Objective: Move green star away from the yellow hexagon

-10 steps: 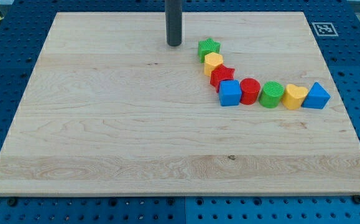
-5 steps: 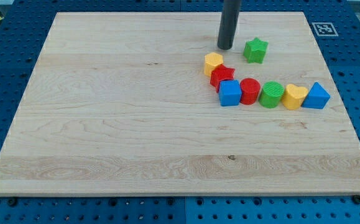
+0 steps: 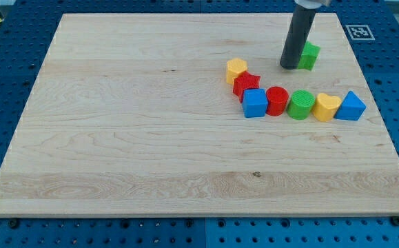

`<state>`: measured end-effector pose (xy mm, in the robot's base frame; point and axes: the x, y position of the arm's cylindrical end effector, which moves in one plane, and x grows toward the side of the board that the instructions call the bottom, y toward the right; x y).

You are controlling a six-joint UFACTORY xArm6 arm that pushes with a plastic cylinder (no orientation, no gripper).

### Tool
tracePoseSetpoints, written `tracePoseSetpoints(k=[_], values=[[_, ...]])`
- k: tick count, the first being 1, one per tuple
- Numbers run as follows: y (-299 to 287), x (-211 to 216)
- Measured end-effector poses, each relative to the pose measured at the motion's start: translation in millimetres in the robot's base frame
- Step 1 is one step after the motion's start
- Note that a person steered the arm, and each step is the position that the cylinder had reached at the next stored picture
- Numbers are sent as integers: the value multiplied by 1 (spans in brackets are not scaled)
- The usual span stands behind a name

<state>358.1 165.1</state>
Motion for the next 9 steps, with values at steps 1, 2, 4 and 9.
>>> tracePoseSetpoints(k=[1,2,4,9], values=[[25,6],[37,-29],[15,-22],[49,-63]])
